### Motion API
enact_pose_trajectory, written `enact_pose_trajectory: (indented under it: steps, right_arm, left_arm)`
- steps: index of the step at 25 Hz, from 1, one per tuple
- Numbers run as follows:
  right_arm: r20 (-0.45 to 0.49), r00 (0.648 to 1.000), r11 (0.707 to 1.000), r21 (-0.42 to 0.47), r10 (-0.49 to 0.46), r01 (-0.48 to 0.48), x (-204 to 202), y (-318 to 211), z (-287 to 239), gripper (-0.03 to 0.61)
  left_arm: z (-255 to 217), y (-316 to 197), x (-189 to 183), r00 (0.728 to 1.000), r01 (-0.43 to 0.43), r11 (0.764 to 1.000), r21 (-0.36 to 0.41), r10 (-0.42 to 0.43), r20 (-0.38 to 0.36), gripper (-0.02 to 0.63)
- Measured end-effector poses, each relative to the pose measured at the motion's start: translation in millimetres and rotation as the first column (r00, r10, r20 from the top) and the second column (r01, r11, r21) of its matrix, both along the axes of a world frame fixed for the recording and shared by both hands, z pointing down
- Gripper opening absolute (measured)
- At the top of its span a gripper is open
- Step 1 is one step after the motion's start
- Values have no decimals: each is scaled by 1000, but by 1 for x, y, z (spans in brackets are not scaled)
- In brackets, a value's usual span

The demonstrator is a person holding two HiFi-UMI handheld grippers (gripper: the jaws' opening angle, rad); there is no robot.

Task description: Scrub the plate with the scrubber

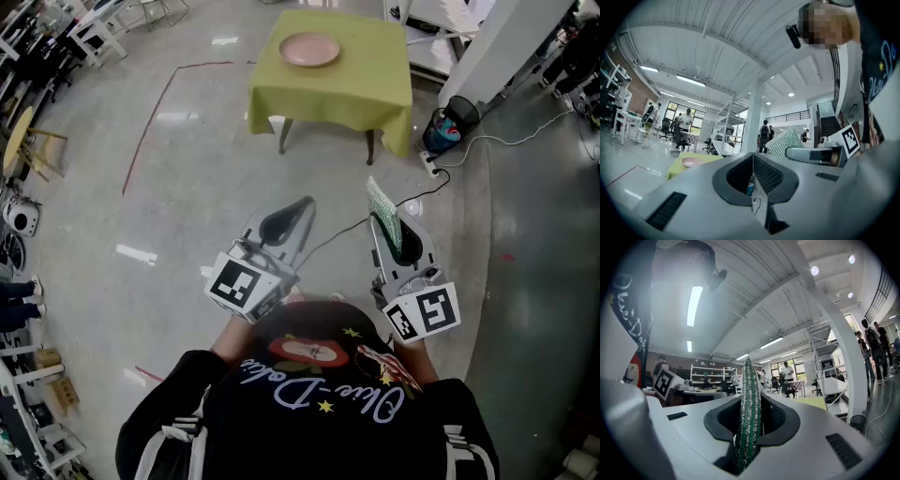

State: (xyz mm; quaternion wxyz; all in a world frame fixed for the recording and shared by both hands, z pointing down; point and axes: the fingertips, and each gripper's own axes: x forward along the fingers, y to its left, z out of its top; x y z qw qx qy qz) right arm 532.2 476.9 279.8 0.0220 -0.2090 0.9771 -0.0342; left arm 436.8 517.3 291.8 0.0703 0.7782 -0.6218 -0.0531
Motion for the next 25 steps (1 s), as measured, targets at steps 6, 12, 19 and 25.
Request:
enact_pose_trajectory:
  steps: [6, 12, 19, 25]
  right_arm:
    - [6, 1000, 1000, 1, 2, -2, 11, -12, 5, 60]
    - [16, 999, 999, -24, 44, -44, 38, -33, 10, 61]
    - [46, 998, 998, -44, 47, -45, 78, -57, 18, 61]
    - [37, 999, 991, -128, 36, -31, 92, -68, 46, 61]
  left_arm:
    - [3, -12, 8, 1000, -2, 1000, 10, 2, 6, 5]
    - [12, -23, 12, 1000, 27, 1000, -9, -27, 8, 5]
    - [22, -45, 46, 999, 30, 999, -15, -30, 28, 5]
    - [31, -30, 44, 993, 104, 991, -80, -100, 55, 5]
